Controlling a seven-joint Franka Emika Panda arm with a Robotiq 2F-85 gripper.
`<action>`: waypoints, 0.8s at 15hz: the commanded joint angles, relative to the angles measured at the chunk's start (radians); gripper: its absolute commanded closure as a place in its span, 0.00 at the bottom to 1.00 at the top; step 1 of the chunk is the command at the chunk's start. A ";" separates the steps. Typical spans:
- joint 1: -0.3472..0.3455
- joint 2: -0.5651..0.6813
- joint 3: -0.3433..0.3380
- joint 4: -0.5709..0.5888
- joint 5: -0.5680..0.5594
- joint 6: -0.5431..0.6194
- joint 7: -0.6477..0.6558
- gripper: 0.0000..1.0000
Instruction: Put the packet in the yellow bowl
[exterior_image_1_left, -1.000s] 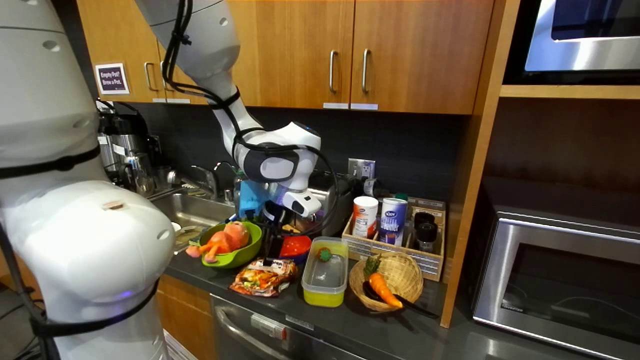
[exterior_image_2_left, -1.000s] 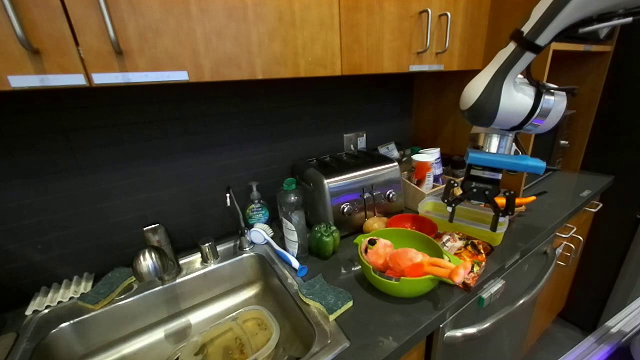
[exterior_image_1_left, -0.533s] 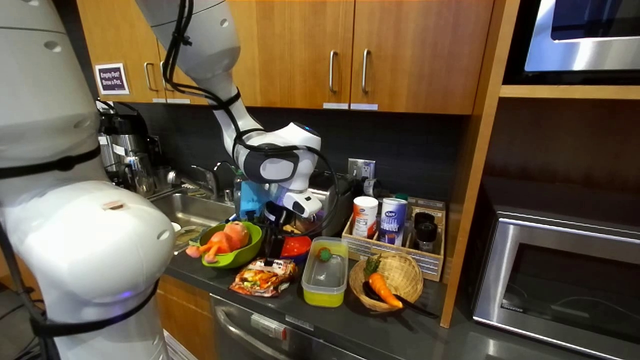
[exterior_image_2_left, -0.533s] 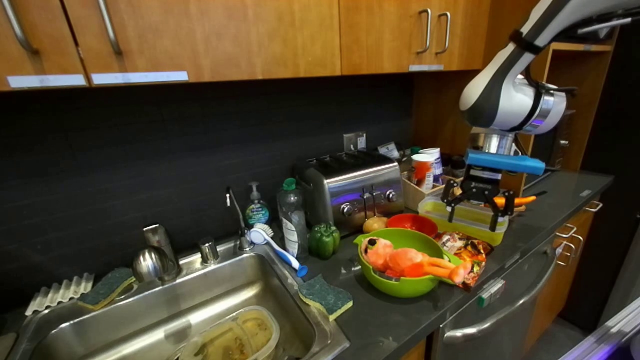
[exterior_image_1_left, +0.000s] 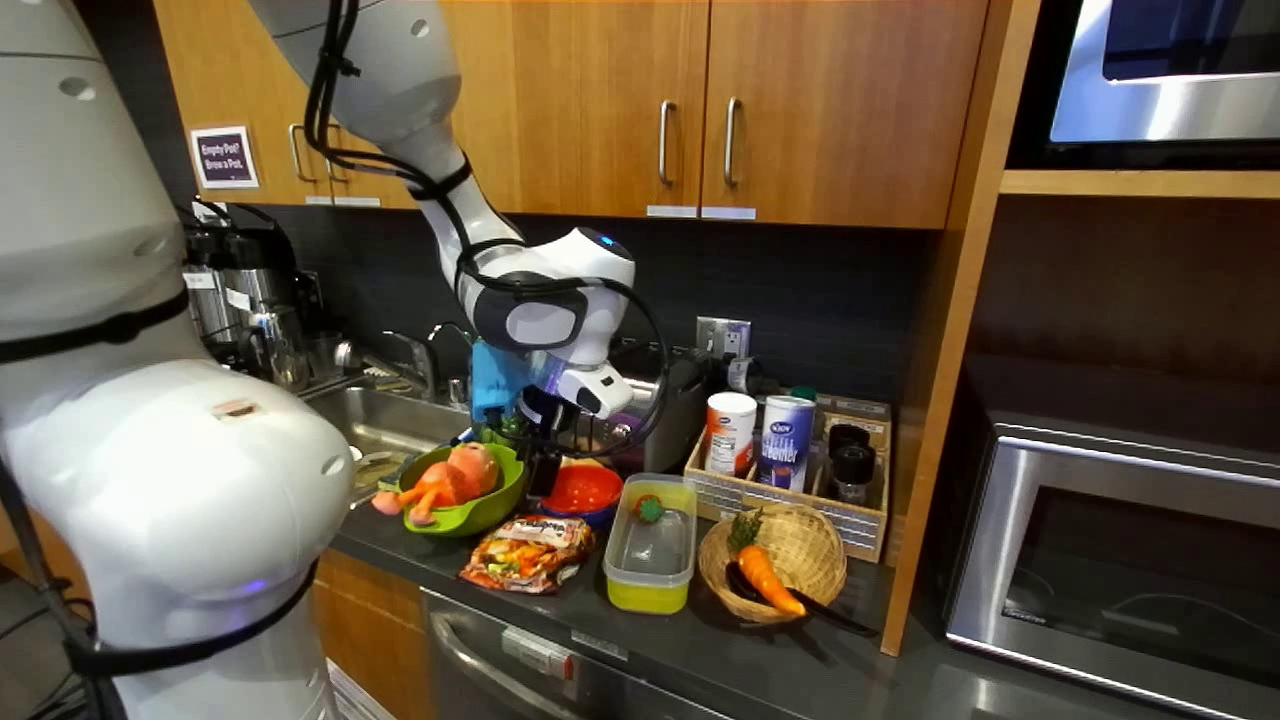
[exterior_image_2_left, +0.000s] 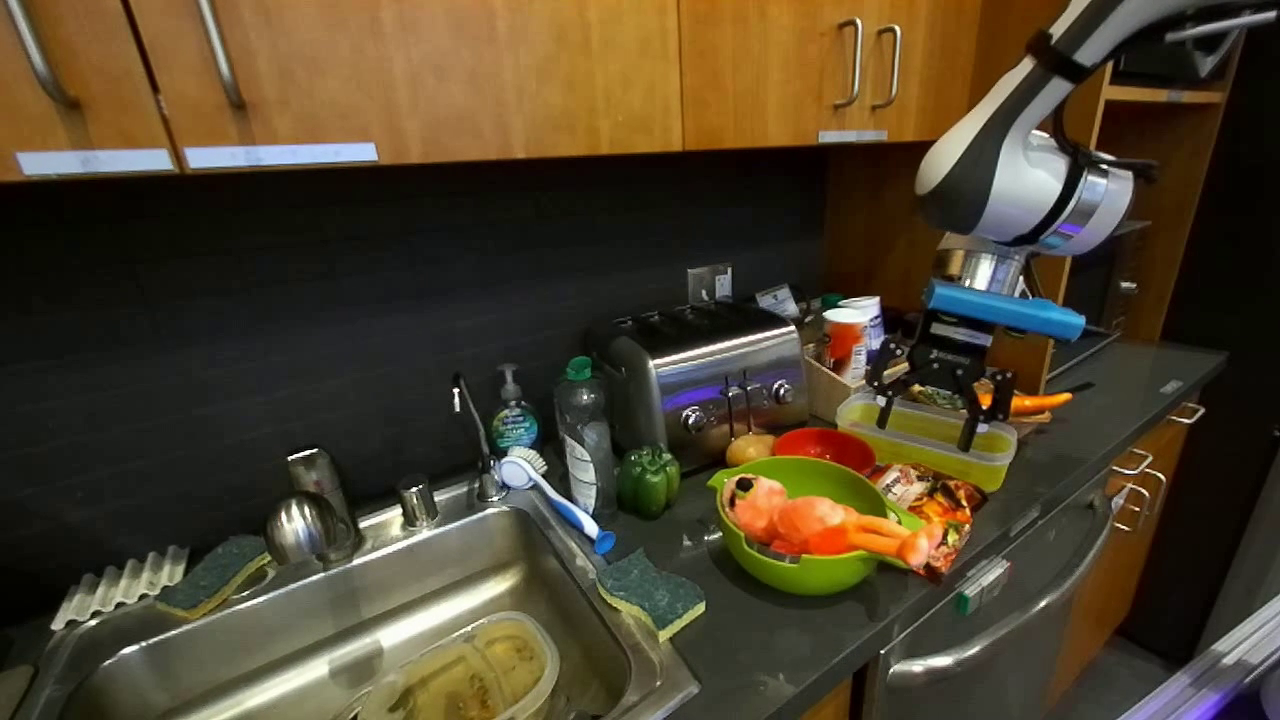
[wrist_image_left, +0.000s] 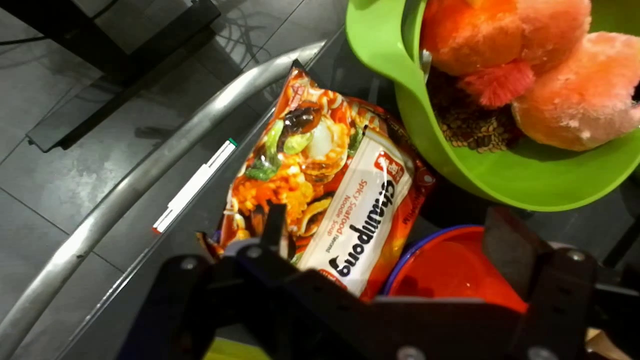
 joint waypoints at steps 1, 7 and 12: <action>-0.011 -0.001 0.011 0.001 0.001 -0.003 -0.001 0.00; -0.018 0.008 0.007 0.001 0.001 0.000 0.007 0.00; -0.041 0.030 0.007 -0.005 -0.012 0.029 0.026 0.00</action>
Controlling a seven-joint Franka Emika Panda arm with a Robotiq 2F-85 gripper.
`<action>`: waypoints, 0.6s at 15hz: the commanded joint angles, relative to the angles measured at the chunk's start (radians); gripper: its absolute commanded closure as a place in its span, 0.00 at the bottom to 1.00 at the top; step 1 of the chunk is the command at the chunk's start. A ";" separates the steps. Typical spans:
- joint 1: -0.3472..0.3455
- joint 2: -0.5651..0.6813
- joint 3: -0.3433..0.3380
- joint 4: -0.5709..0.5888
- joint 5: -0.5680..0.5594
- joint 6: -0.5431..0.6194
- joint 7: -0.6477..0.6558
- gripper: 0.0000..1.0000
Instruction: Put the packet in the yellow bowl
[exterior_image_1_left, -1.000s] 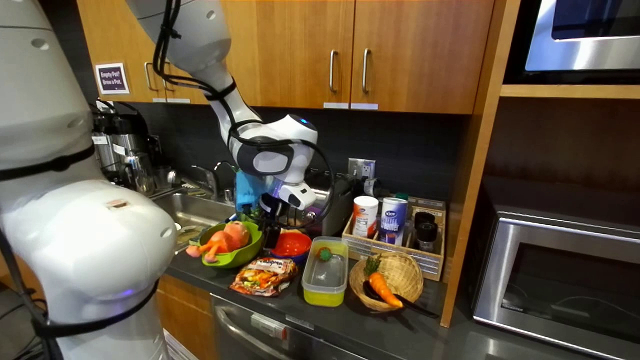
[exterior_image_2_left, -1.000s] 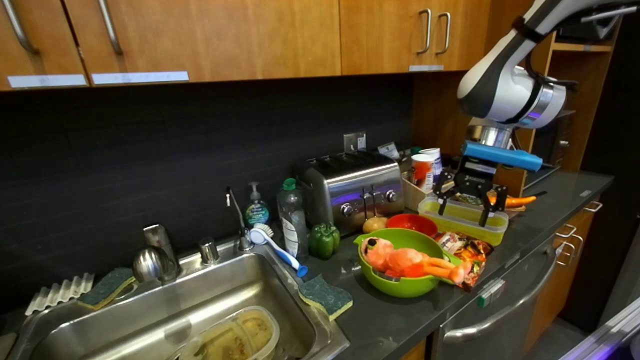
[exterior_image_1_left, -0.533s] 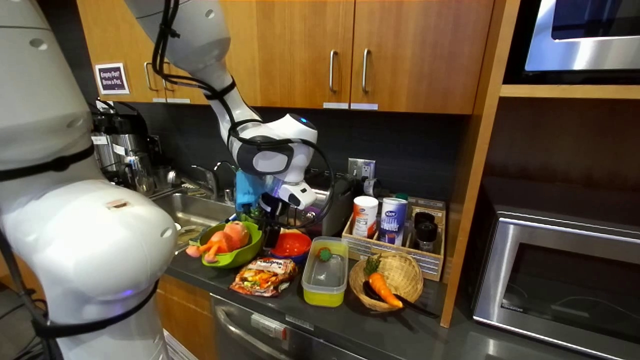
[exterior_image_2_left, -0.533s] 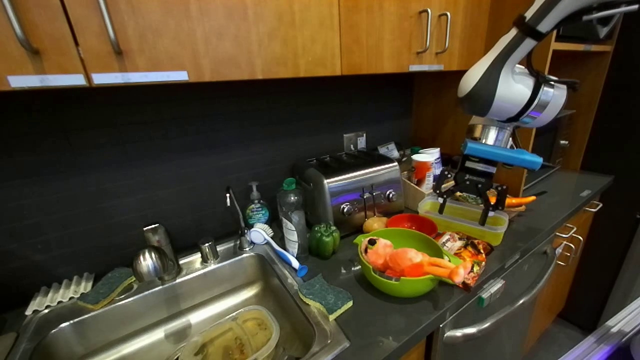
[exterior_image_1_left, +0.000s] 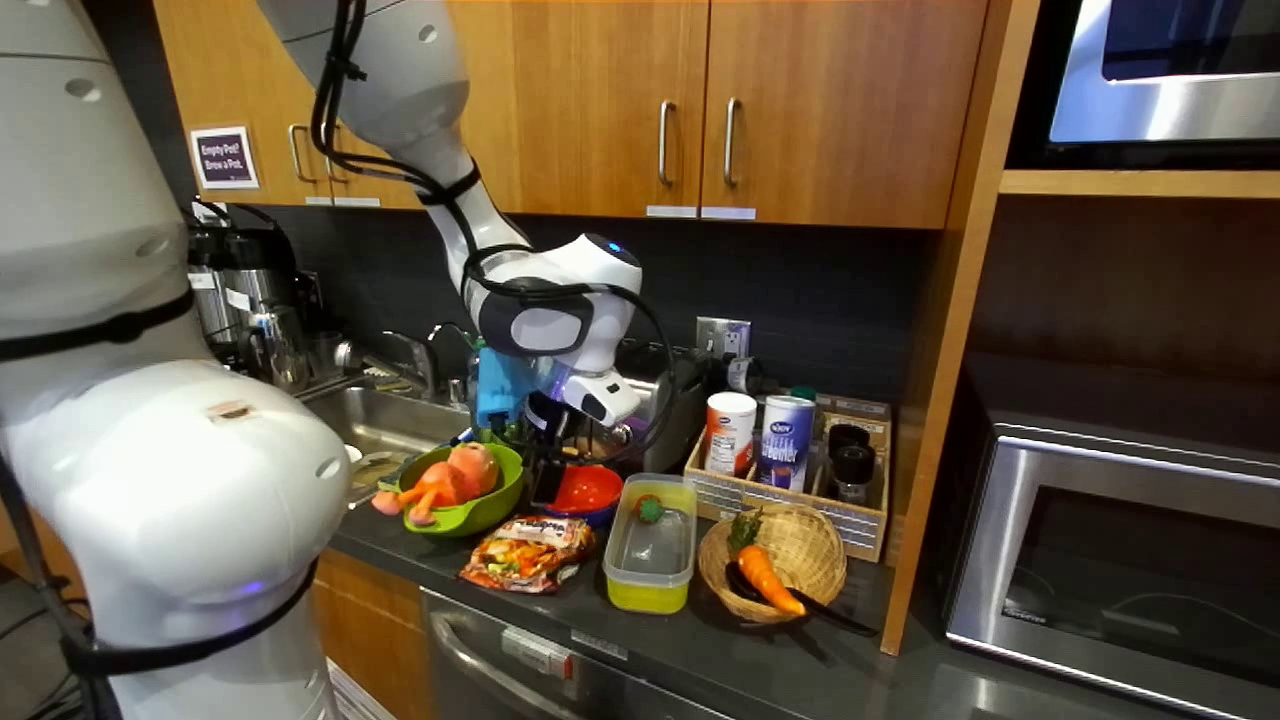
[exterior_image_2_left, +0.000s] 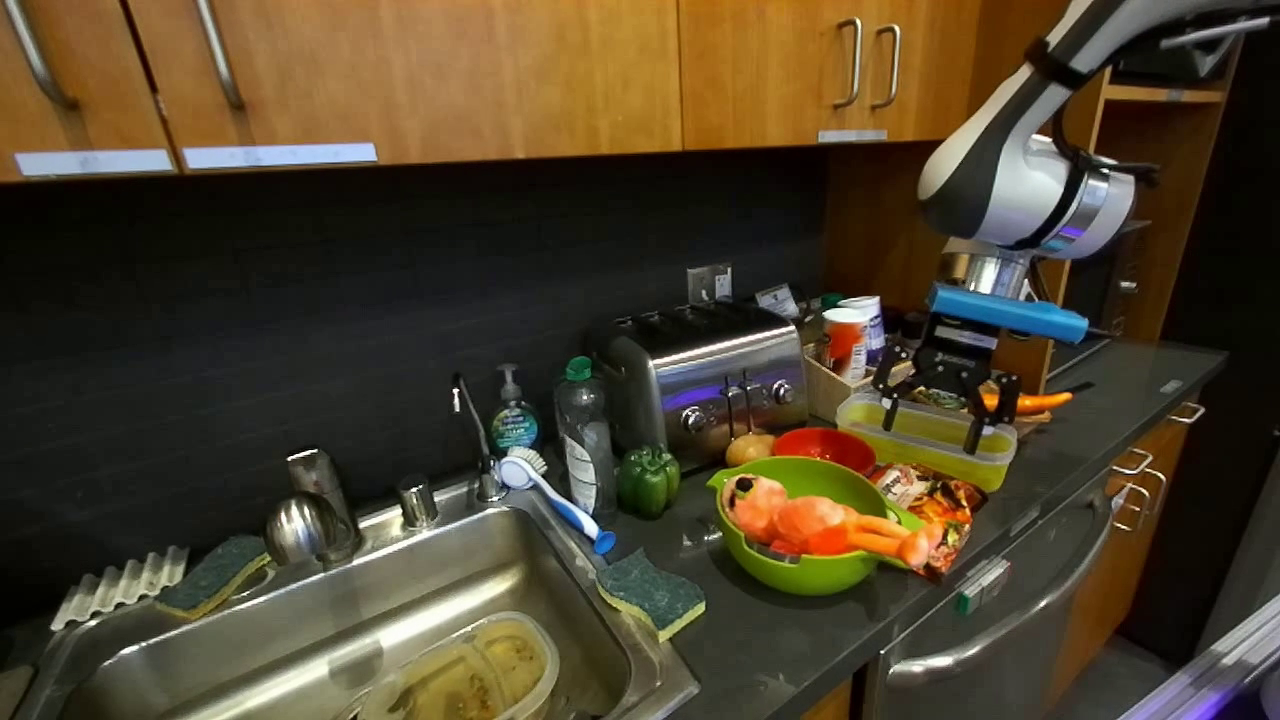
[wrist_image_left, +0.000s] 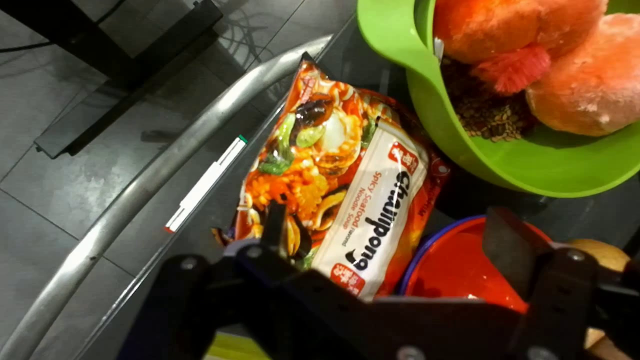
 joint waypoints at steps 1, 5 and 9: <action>-0.020 0.020 0.007 -0.002 -0.012 0.025 0.025 0.00; -0.025 0.054 0.008 0.000 -0.015 0.037 0.030 0.00; -0.029 0.104 0.009 0.000 -0.029 0.067 0.052 0.00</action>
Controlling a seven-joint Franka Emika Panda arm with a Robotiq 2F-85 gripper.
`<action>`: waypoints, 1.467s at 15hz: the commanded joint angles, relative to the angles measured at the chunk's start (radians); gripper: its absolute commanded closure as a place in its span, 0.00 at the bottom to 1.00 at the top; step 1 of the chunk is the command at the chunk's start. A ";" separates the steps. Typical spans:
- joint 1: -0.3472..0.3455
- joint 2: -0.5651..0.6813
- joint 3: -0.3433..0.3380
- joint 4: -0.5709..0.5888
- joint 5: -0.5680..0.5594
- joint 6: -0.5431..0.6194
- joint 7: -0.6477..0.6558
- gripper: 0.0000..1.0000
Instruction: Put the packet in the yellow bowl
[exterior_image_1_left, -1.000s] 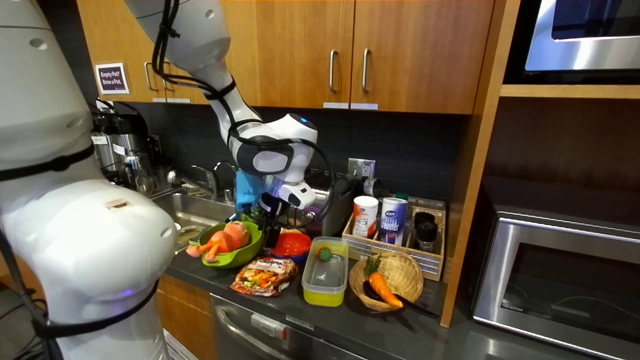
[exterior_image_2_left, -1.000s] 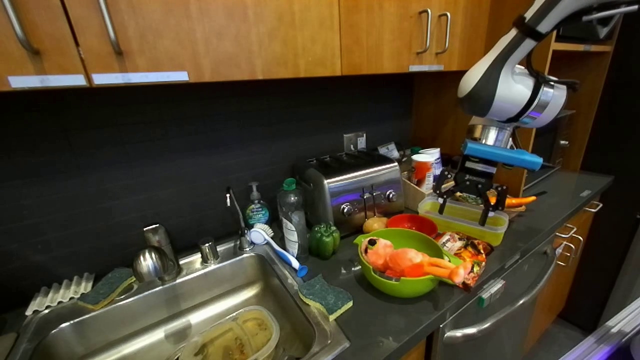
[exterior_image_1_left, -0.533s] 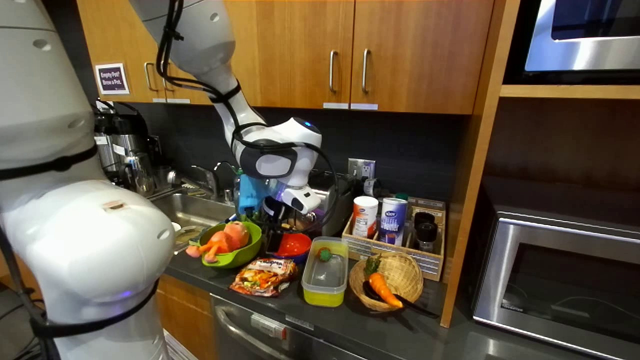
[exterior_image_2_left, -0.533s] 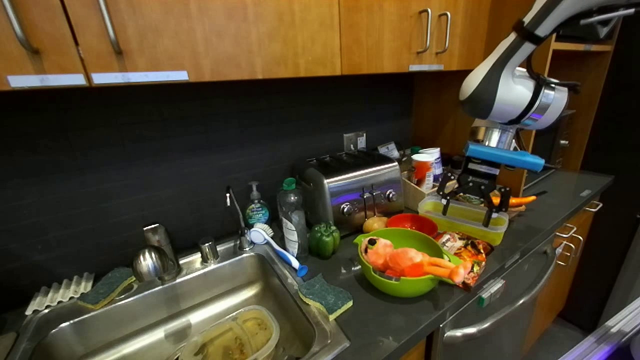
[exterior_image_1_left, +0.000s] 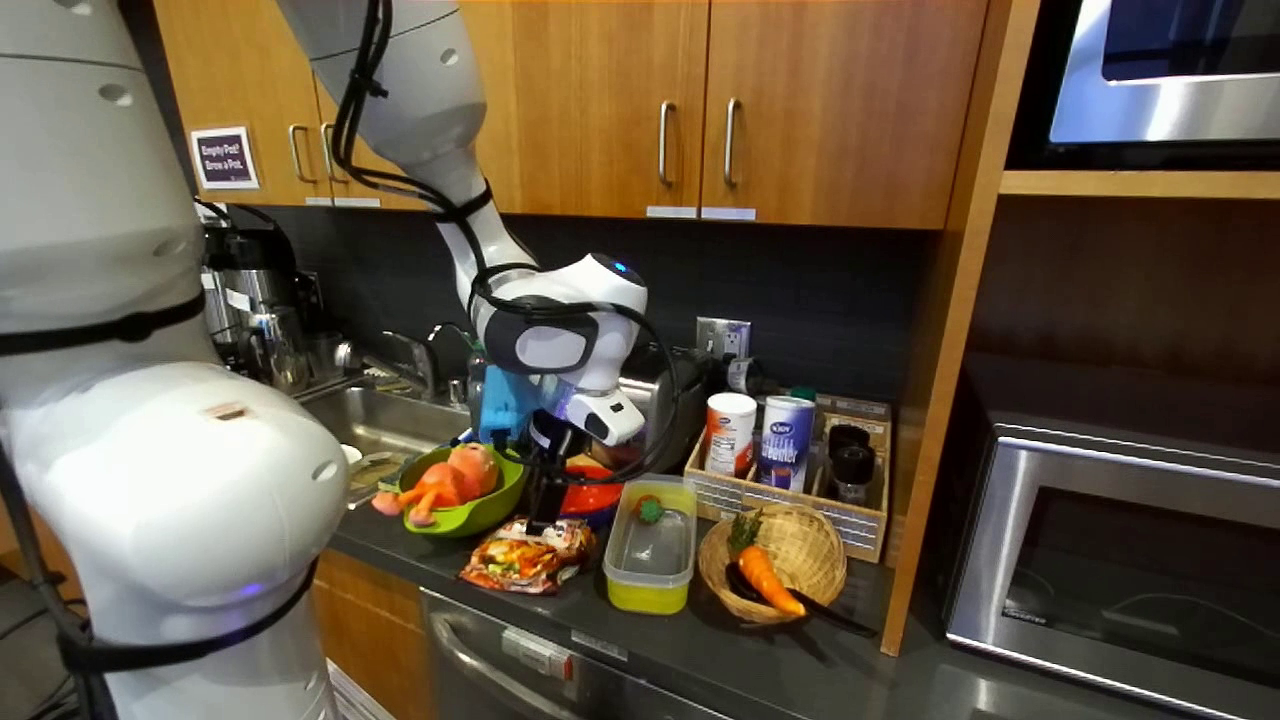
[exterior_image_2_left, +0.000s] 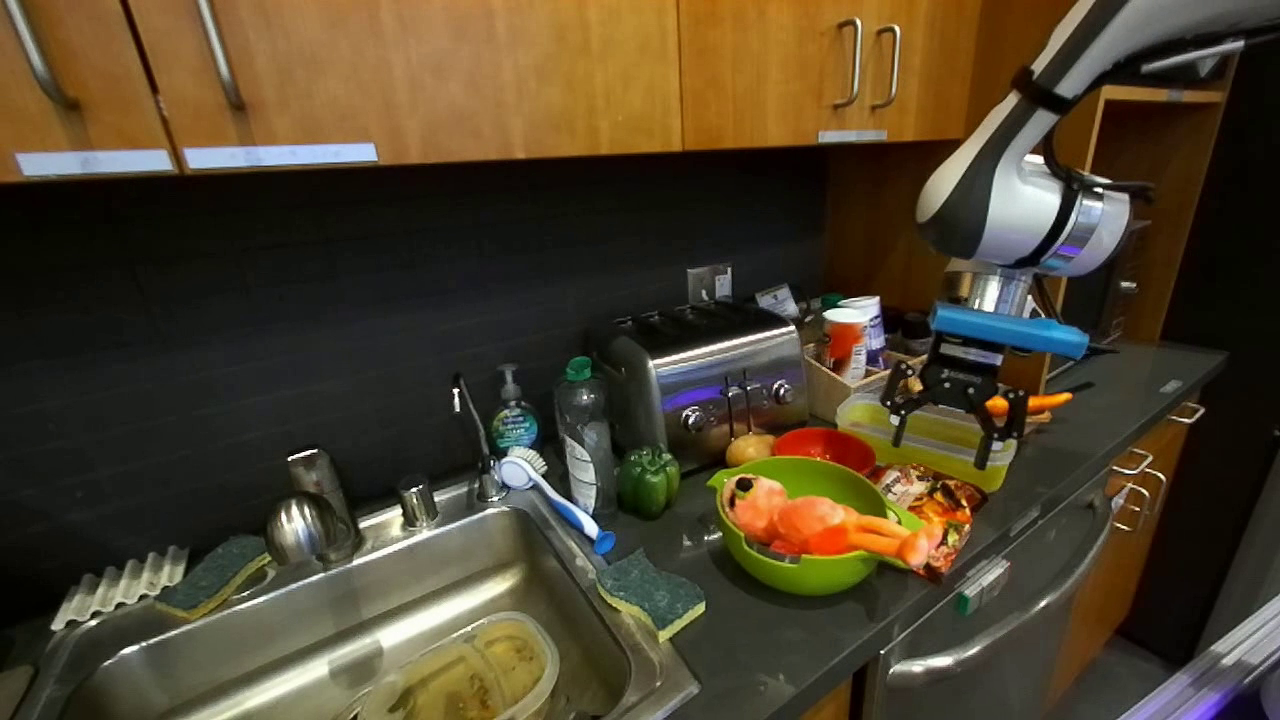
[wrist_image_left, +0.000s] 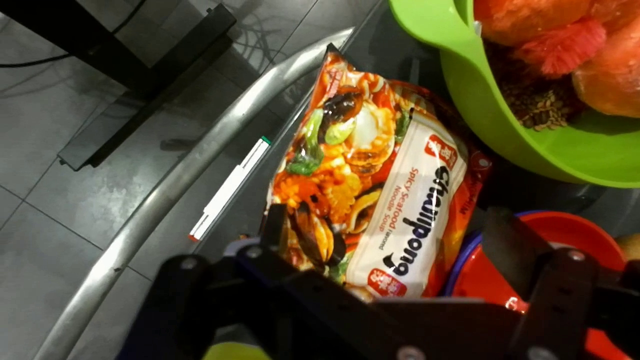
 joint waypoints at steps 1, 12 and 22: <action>-0.015 0.056 0.008 0.000 -0.033 0.043 0.044 0.00; -0.046 0.206 -0.020 0.000 -0.181 0.206 0.089 0.00; -0.057 0.235 -0.013 0.016 -0.154 0.253 -0.053 0.51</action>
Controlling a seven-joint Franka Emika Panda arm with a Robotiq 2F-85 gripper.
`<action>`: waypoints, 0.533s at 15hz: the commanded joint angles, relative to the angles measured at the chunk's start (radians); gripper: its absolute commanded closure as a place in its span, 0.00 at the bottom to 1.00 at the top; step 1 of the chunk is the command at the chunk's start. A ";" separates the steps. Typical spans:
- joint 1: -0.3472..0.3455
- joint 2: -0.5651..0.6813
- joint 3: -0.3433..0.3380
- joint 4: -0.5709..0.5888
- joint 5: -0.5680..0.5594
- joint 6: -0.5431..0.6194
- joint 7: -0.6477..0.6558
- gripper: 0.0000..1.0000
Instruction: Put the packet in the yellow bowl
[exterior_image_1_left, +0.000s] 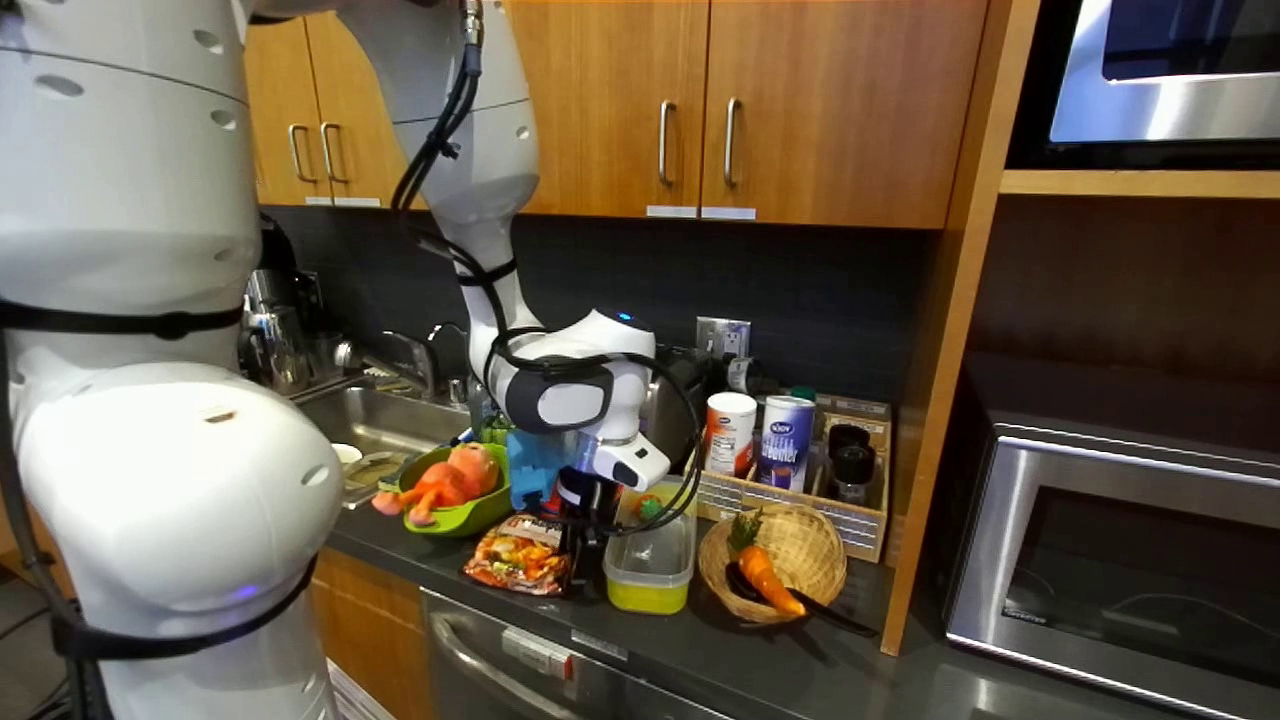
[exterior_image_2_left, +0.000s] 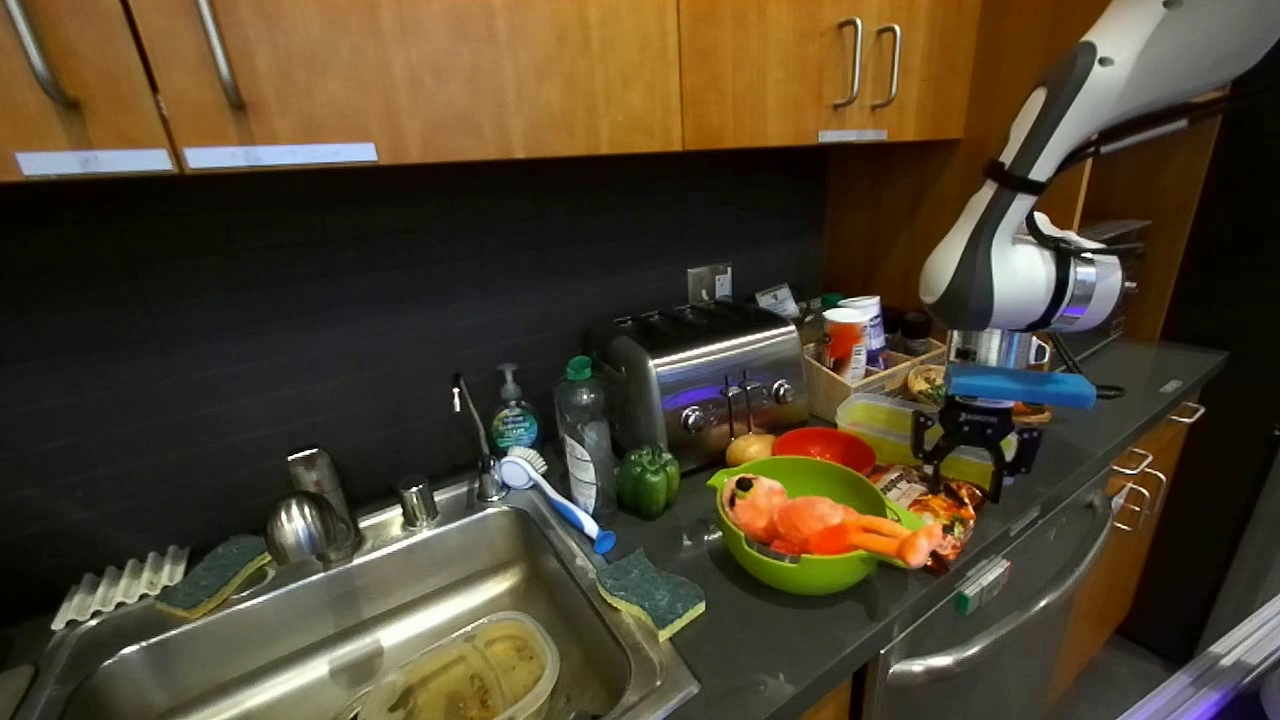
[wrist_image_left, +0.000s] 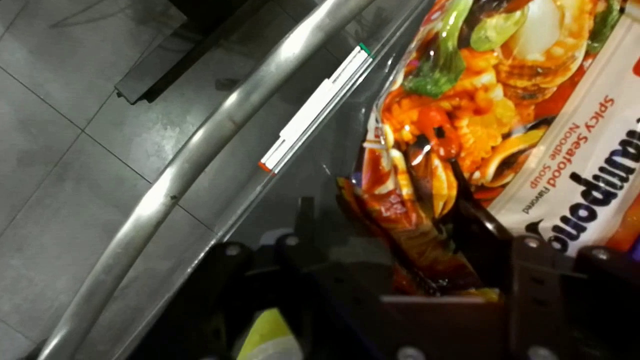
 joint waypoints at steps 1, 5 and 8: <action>-0.014 0.014 0.006 0.004 0.010 0.014 -0.047 0.60; -0.016 0.004 0.009 0.009 0.031 0.014 -0.080 0.90; -0.015 0.004 0.010 0.011 0.041 0.012 -0.088 1.00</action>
